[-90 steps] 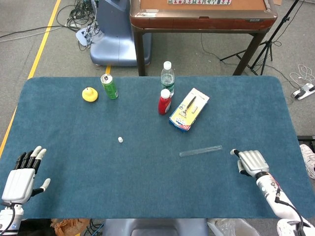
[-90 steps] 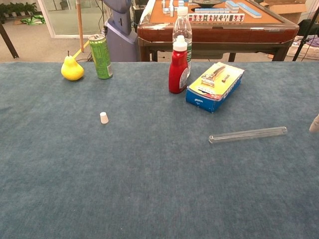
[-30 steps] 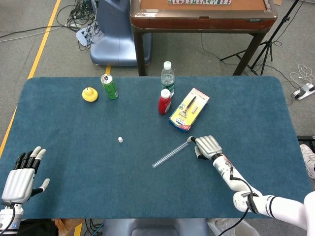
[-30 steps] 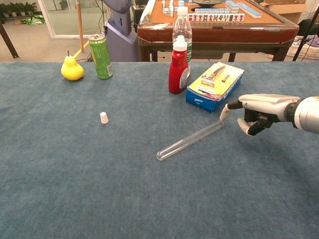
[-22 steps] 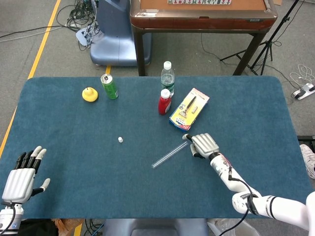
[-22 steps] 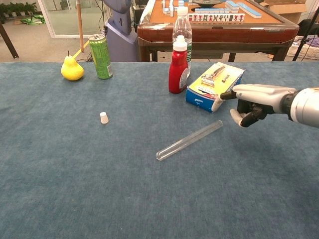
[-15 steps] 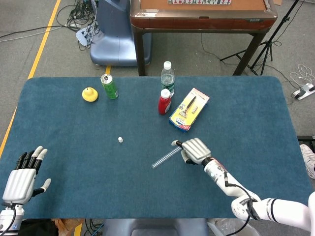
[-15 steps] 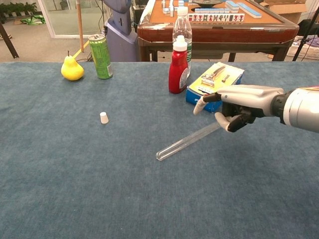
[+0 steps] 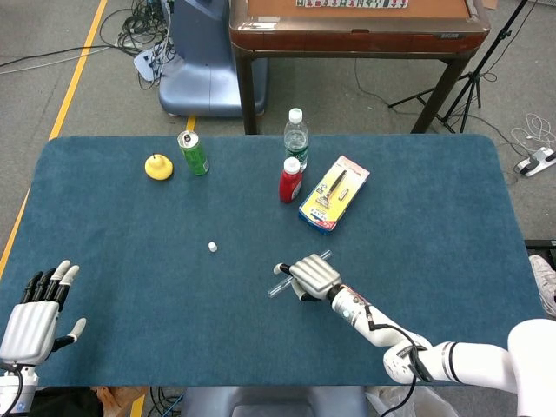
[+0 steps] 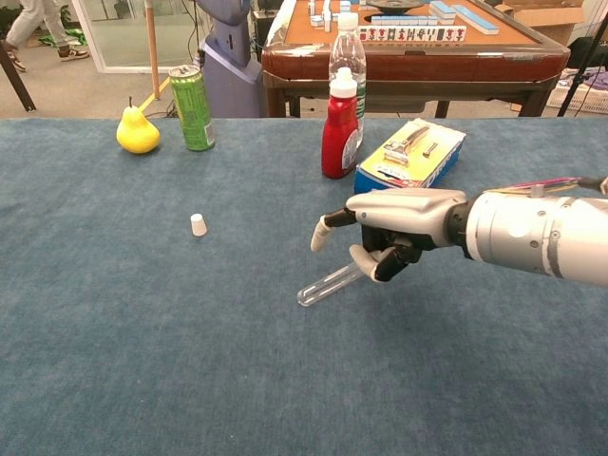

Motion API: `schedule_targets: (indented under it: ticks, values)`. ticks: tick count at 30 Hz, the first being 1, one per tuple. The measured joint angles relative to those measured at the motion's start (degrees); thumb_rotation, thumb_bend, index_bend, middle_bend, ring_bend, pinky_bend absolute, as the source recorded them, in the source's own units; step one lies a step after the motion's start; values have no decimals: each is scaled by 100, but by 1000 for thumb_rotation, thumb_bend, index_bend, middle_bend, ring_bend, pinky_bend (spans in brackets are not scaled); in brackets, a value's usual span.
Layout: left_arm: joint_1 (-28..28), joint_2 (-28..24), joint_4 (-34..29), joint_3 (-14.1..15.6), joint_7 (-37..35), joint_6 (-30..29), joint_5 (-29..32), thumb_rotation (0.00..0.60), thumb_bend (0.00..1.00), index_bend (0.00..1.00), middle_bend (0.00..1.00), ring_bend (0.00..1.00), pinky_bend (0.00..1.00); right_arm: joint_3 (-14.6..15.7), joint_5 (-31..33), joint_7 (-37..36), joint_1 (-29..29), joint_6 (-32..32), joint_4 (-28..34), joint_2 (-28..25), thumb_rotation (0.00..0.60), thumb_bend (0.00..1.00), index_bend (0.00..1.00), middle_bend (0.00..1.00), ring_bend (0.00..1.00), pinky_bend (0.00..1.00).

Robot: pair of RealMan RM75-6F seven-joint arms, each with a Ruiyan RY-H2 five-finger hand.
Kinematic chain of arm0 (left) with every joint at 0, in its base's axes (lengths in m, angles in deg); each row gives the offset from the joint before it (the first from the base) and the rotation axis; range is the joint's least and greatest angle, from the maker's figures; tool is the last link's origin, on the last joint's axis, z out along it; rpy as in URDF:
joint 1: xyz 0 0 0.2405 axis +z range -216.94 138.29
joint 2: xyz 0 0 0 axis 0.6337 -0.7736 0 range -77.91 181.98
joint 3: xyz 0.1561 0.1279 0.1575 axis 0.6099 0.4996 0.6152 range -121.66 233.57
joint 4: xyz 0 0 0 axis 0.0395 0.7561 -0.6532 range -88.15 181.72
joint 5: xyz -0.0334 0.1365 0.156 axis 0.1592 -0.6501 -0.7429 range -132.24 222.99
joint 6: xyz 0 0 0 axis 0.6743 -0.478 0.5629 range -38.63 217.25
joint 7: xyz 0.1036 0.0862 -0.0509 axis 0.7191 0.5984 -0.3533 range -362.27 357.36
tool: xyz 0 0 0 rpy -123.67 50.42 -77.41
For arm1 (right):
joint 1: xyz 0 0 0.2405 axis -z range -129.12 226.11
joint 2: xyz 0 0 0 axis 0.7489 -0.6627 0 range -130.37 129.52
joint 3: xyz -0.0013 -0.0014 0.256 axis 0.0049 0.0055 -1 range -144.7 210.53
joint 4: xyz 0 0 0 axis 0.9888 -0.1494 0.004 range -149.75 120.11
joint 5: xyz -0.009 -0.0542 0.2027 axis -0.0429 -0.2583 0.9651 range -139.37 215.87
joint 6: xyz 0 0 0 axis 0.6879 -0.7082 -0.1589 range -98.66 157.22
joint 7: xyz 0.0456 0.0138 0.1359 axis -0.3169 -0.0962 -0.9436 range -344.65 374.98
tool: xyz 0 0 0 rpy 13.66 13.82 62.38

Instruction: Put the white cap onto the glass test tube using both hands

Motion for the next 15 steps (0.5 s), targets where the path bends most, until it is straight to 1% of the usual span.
schedule_targets:
  ticks: [8,15]
  values:
    - [14,-14,31,0,-58,0,5,600,248,47,31,4,19,-14,362,236,-303,116,-141,186,600,1000,361,1000,1000,1000]
    - [17,-11,56,2,-97,20,6,600,248,47,31,4,19,65,527,329,-420,97,-142,225,600,1000,370,1000,1000,1000]
